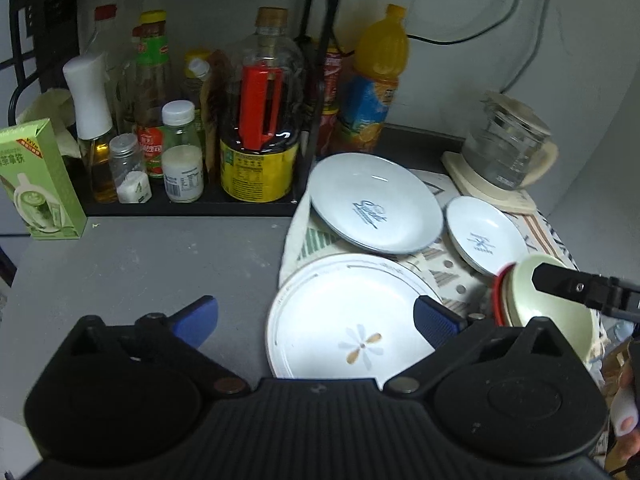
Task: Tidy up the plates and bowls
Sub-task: 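Move the right gripper to the rim of the white 'Sweet' plate, then close both grippers on the rim of the white 'Sweet' plate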
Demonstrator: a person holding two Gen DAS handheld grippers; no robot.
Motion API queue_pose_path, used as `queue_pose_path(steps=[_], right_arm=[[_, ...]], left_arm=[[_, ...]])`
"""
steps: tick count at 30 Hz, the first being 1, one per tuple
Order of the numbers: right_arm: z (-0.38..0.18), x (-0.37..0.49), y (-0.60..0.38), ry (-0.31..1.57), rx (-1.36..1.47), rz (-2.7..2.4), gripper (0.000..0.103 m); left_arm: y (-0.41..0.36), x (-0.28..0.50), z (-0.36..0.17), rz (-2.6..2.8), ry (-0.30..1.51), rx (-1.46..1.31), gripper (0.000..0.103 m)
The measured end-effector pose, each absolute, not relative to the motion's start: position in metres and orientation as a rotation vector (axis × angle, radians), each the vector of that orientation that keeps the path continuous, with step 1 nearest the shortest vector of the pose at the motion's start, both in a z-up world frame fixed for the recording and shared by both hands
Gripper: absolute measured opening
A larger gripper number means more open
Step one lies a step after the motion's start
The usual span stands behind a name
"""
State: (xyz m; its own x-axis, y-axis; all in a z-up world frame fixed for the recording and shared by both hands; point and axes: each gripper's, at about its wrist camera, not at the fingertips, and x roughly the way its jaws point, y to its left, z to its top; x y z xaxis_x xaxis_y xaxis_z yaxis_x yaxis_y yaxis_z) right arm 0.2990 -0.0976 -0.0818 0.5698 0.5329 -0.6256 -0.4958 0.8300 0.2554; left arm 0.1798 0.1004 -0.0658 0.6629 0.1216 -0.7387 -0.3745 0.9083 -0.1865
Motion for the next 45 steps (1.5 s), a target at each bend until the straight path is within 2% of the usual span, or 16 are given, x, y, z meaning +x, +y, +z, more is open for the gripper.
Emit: queue_pose_path(steps=[4, 8, 15, 24, 27, 29, 34, 36, 41, 45], right_arm=[[-0.084, 0.313, -0.083, 0.708, 0.01, 0.597, 0.102], [-0.091, 0.332, -0.074, 0.765, 0.024, 0.596, 0.099], [-0.109, 0.36, -0.06, 0.855, 0.026, 0.569, 0.085], [-0.126, 0.408, -0.045, 0.98, 0.141, 0.509, 0.078], [-0.134, 0.42, -0.037, 1.011, 0.174, 0.481, 0.077], [-0.142, 0.43, -0.034, 1.049, 0.191, 0.435, 0.073], [-0.16, 0.446, -0.029, 1.108, 0.193, 0.346, 0.07], [-0.164, 0.45, -0.027, 1.124, 0.192, 0.327, 0.07], [-0.175, 0.464, -0.024, 1.156, 0.224, 0.277, 0.071], [-0.189, 0.472, -0.023, 1.213, 0.283, 0.289, 0.071]], left_arm=[[0.112, 0.19, -0.068, 0.309, 0.776, -0.354, 0.103], [0.119, 0.207, -0.076, 0.309, 0.79, -0.375, 0.103], [0.122, 0.238, -0.09, 0.302, 0.81, -0.388, 0.103], [0.126, 0.283, -0.107, 0.287, 0.791, -0.424, 0.099], [0.13, 0.298, -0.115, 0.29, 0.797, -0.451, 0.092], [0.135, 0.309, -0.123, 0.296, 0.805, -0.478, 0.089], [0.147, 0.332, -0.146, 0.324, 0.847, -0.562, 0.064], [0.149, 0.34, -0.156, 0.332, 0.863, -0.593, 0.057], [0.147, 0.355, -0.17, 0.333, 0.872, -0.607, 0.05], [0.145, 0.364, -0.181, 0.341, 0.886, -0.63, 0.038]])
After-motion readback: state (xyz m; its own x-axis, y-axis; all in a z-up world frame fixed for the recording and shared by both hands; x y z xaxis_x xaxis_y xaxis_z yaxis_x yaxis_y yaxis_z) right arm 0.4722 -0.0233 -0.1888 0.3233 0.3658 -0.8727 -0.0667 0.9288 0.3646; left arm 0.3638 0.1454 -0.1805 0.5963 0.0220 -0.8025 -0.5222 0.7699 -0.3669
